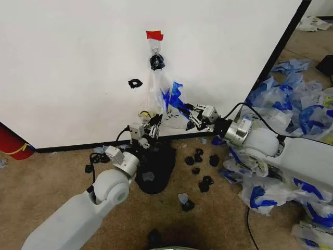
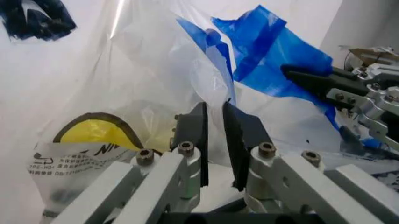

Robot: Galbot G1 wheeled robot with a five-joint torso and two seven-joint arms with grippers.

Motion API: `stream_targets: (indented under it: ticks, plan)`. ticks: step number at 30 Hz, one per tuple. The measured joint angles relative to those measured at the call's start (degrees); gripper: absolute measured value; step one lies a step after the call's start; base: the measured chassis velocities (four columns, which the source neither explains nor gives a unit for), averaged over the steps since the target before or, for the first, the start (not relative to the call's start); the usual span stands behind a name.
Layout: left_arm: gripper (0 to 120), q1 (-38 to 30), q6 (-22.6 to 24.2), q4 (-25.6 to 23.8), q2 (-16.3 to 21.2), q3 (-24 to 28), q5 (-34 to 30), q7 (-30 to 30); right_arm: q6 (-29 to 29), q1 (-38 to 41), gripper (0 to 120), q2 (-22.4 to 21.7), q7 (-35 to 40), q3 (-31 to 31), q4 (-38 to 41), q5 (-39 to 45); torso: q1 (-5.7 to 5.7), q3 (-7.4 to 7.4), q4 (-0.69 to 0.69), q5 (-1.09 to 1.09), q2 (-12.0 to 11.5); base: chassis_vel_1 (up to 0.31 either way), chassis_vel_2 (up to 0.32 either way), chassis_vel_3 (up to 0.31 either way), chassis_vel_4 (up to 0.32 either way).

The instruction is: Pick up the garbage bag from the wall and place it over the trash bin.

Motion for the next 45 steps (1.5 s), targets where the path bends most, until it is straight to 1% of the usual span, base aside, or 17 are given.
stream_targets:
  ticks: [5,8,9,10,11,12,13,16,19,22,27,32,33,35,37,41,45]
  plan:
    - [13,0.25,-0.02,-0.28,0.15,-0.29,0.02,-0.04,0.24,-1.56,0,-0.83,1.16,1.65,1.06,-0.02,0.00,0.00,0.00,0.00,0.00,0.000,0.000,0.000,0.000]
    - [13,0.31,-0.03,-0.34,0.20,-0.39,0.03,-0.09,0.00,-4.87,0,-1.47,3.05,5.33,2.43,0.44,0.00,0.00,0.00,0.00,0.00,0.000,0.000,0.000,0.000]
    - [13,0.31,-0.03,-0.34,0.20,-0.39,0.03,-0.09,0.00,-4.87,0,-1.47,3.05,5.33,2.43,0.44,0.00,0.00,0.00,0.00,0.00,0.000,0.000,0.000,0.000]
    - [13,0.31,-0.03,-0.33,0.21,-0.41,0.03,-0.09,-0.26,-6.56,0,-1.61,4.30,7.25,3.20,1.20,0.00,0.00,-0.01,0.01,0.00,0.000,0.000,0.000,0.000]
    - [13,0.31,-0.03,-0.34,0.21,-0.41,0.03,-0.09,-0.30,-6.99,0,-1.65,4.64,7.72,3.42,1.45,0.00,0.00,0.00,0.00,0.00,0.000,0.000,0.000,0.000]
    - [13,0.31,-0.05,-0.32,0.20,-0.41,0.05,-0.10,-0.88,-9.73,0,-1.77,6.42,10.83,4.70,3.18,0.00,0.00,-0.01,0.01,0.00,0.000,0.000,0.000,0.000]
    - [13,0.31,-0.05,-0.32,0.20,-0.41,0.05,-0.10,-0.88,-9.73,0,-1.77,6.42,10.83,4.70,3.18,0.00,0.00,-0.01,0.01,0.00,0.000,0.000,0.000,0.000]
    - [13,0.30,-0.09,-0.15,0.00,-0.37,0.15,-0.12,-1.32,-12.82,0,-1.81,9.89,14.09,6.60,5.70,0.00,0.00,-0.01,0.00,0.00,0.000,0.000,0.000,0.000]
    - [13,0.28,-0.12,-0.06,-0.10,-0.33,0.21,-0.12,-1.21,-13.71,0,-1.71,11.91,14.93,7.21,6.81,0.00,0.00,-0.01,0.00,0.00,0.000,0.000,0.000,0.000]
    - [13,0.20,-0.14,-0.03,-0.30,-0.31,0.22,-0.32,-0.86,-15.12,0,-1.34,15.98,16.14,8.49,9.66,0.00,0.00,0.00,0.00,0.00,0.000,0.000,0.000,0.000]
    - [13,0.16,-0.14,-0.10,-0.37,-0.39,0.09,-0.49,-0.55,-16.94,0,-1.31,18.44,17.38,9.25,11.28,0.00,0.00,0.00,0.00,0.00,0.000,0.000,0.000,0.000]
    - [13,-0.01,-0.16,-0.11,-0.73,-0.80,-0.21,-0.68,0.04,-22.68,0,0.31,22.61,20.95,10.15,11.63,0.00,0.00,-0.01,0.00,0.01,0.000,0.000,0.000,0.000]
    - [13,-0.01,-0.16,-0.11,-0.73,-0.80,-0.21,-0.68,0.04,-22.68,0,0.31,22.61,20.95,10.15,11.63,0.00,0.00,-0.01,0.00,0.01,0.000,0.000,0.000,0.000]
    - [13,-0.04,-0.19,-0.11,-0.81,-0.95,-0.30,-0.81,0.34,-25.46,0,1.22,23.35,22.73,10.16,11.28,0.00,0.00,0.00,0.02,0.01,0.000,0.000,0.000,0.000]
    - [13,-0.04,-0.19,-0.10,-0.90,-1.05,-0.37,-0.85,0.56,-26.78,0,1.62,23.59,23.66,10.16,11.06,0.00,0.00,0.00,-0.01,0.02,0.000,0.000,0.000,0.000]
    - [13,0.29,-0.23,-0.36,-1.40,-2.16,-1.23,-1.17,1.30,-31.56,0,3.30,24.28,27.31,9.55,10.17,0.00,0.00,-0.01,0.00,0.02,0.000,0.000,0.000,0.000]
    - [13,0.76,-0.23,-0.38,-1.55,-3.06,-1.71,-1.32,1.73,-32.90,0,3.89,24.45,28.15,9.22,9.52,0.00,0.00,0.00,0.01,0.02,0.000,0.000,0.000,0.000]
